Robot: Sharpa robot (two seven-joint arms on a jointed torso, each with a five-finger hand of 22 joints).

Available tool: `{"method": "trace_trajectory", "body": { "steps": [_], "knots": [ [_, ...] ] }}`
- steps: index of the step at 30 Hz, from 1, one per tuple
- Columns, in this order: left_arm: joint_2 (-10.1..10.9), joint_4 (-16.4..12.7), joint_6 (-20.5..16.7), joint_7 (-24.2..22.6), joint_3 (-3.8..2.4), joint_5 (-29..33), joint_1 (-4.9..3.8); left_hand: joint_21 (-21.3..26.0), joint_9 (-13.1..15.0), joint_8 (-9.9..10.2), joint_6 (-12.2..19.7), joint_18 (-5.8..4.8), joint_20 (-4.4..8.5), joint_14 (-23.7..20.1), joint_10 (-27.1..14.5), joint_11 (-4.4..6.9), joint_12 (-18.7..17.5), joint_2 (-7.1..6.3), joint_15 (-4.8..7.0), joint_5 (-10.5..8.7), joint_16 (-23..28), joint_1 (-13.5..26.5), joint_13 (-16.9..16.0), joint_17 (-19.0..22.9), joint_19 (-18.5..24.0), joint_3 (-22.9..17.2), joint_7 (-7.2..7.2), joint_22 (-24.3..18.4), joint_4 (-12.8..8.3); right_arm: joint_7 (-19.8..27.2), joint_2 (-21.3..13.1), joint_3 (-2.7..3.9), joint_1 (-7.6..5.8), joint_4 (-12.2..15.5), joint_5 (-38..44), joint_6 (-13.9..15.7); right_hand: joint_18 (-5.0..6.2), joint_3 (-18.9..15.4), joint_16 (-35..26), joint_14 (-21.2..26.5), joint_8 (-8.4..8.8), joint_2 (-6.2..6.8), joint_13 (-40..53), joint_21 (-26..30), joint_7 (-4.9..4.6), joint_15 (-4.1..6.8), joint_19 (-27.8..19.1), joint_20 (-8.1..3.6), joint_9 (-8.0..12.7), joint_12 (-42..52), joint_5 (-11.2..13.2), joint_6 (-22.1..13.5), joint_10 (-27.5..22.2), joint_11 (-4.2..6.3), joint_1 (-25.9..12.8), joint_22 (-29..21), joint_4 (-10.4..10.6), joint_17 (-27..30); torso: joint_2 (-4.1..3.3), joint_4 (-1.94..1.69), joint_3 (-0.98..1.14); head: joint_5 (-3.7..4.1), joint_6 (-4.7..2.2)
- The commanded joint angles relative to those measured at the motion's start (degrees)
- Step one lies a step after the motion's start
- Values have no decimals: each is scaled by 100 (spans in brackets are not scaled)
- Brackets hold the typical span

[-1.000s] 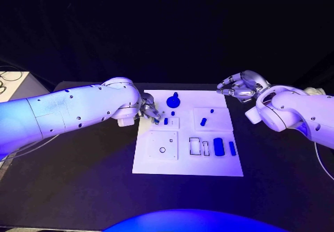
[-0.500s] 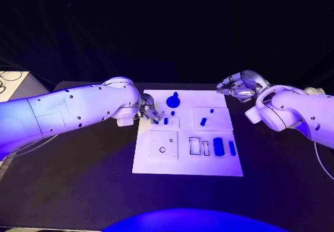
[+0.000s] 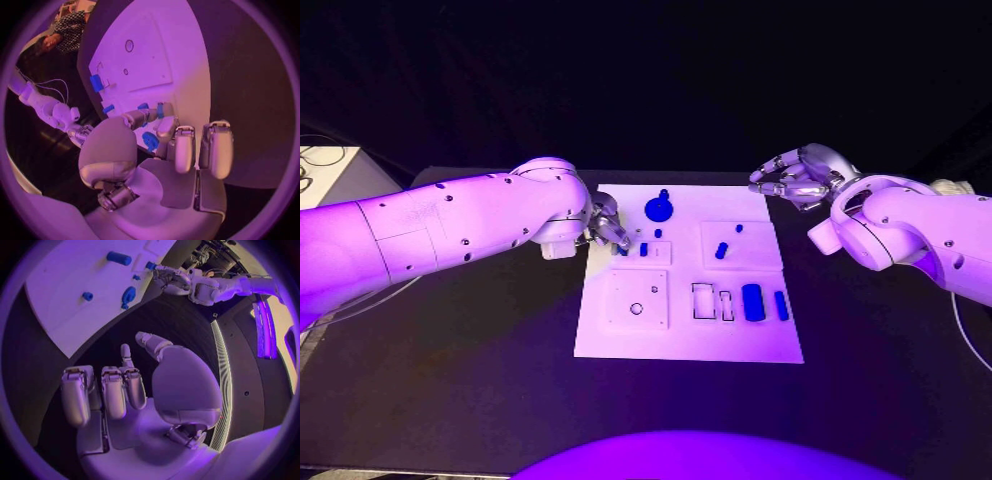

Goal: Assemble the parts on the task board

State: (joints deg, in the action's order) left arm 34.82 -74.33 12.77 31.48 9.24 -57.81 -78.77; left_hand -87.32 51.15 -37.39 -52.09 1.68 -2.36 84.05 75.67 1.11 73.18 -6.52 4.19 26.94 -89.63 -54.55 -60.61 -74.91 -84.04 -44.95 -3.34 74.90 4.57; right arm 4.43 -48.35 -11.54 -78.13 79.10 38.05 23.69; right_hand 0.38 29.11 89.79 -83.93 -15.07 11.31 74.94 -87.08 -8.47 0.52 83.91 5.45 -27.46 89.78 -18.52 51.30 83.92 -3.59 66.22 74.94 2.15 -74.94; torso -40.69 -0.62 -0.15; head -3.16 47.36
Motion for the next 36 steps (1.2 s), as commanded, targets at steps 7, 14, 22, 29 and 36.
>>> {"method": "trace_trajectory", "body": {
  "steps": [7,14,22,29,36],
  "knots": [
    [-13,14,-16,-42,1,-77,1,-15,1,-19,-63,-58,46,595,42,17,8,18,24,27,-37,-27,0,-1509,-323,-932,45,1108,-962,34,2,1,2,6,13,-81,40,-1,21,-607,28,14,1506,19,-16,-30,464,26,-8,22,-13,-1,608,-26,-4,1327,25,-1506,-5,-1,1,11,29],
    [-19,-15,136,-47,1,-65,1,-17,-2,-19,-64,-59,46,595,46,17,12,25,23,24,-37,-27,-8,-1509,-325,-928,46,1111,-962,34,5,1,3,2,13,-84,40,-1,21,-607,28,14,1506,19,-16,-30,464,26,-8,22,-13,-1,608,-26,-4,1327,25,-1506,-8,-3,2,12,51],
    [-35,-7,444,8,3,-60,1,-16,-6,-17,-64,-58,46,595,58,17,26,24,22,23,-37,-28,-32,-1509,-323,-921,47,1108,-969,34,0,1,3,8,12,-80,40,-1,21,-607,28,14,1506,19,-16,-30,464,26,-8,22,-13,-1,608,-26,-4,1327,25,-1506,3,-2,1,19,72],
    [-55,3,499,61,10,-59,0,-20,-9,-16,-65,-60,45,595,70,18,40,24,22,29,-37,-30,-57,-1509,-328,-919,48,1115,-974,35,-3,1,3,15,12,-77,40,-1,21,-607,28,14,1506,19,-16,-30,464,26,-8,22,-13,-1,608,-26,-4,1327,25,-1506,2,1,-3,20,80],
    [-107,25,350,106,31,-59,0,-24,-21,-16,-84,-62,44,595,108,19,82,13,20,76,-37,-16,-127,-1509,-332,-897,50,1122,-986,35,-11,1,3,28,12,-72,40,-1,21,-607,28,14,1506,19,-16,-30,464,26,-8,22,-13,-1,608,-26,-4,1327,25,-1506,-10,10,1,23,89]
  ]
}}
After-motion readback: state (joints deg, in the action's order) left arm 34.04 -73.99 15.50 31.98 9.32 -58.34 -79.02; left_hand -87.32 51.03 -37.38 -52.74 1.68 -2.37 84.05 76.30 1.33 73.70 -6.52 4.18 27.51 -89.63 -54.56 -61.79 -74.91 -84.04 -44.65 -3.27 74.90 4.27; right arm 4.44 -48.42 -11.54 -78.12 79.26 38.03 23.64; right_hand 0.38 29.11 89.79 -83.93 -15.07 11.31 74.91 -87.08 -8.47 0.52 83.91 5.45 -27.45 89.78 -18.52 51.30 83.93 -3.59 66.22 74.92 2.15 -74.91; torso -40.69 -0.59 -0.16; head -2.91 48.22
